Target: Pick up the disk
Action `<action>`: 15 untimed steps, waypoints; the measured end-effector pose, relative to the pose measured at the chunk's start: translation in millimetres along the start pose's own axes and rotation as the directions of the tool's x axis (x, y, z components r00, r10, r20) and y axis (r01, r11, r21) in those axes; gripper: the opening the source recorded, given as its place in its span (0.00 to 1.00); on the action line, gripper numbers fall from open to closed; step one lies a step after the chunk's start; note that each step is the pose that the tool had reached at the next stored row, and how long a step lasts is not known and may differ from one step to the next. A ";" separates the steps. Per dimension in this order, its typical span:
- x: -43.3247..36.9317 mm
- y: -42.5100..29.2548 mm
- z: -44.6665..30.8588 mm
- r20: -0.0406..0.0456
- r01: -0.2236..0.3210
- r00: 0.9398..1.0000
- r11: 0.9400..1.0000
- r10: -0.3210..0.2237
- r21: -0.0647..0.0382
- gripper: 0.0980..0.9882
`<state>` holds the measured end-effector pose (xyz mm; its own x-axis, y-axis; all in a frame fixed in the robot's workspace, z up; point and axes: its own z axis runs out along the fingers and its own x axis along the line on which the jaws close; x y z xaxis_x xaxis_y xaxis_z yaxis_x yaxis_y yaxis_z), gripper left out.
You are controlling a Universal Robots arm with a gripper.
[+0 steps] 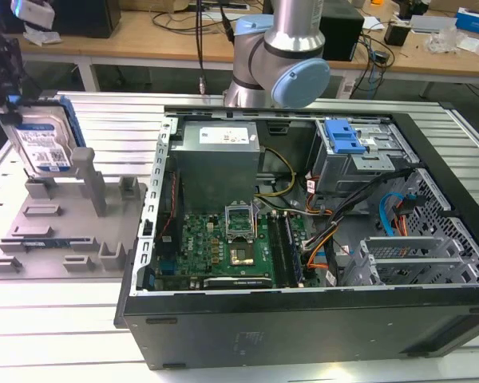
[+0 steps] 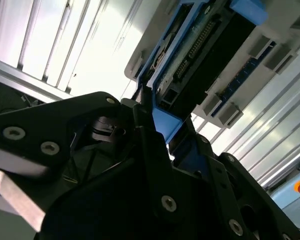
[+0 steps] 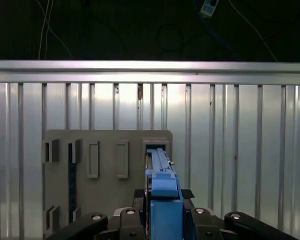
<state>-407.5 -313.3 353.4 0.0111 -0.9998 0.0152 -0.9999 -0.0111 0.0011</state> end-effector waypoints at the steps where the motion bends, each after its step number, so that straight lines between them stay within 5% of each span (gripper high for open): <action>1: 0.0 0.0 -4.5 0.000 0.000 1.000 1.000 0.000 0.000 0.30; 13: 1.1 0.1 -70.7 0.000 0.000 1.000 1.000 0.000 0.000 0.30; 14: 1.2 0.1 -77.3 0.000 0.000 1.000 1.000 0.000 0.000 0.30; 15: 1.6 0.1 -93.7 0.000 0.000 1.000 1.000 0.000 0.000 0.30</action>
<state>-407.5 -313.5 447.1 0.0112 -0.9998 0.0152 -0.9999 -0.0112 0.0011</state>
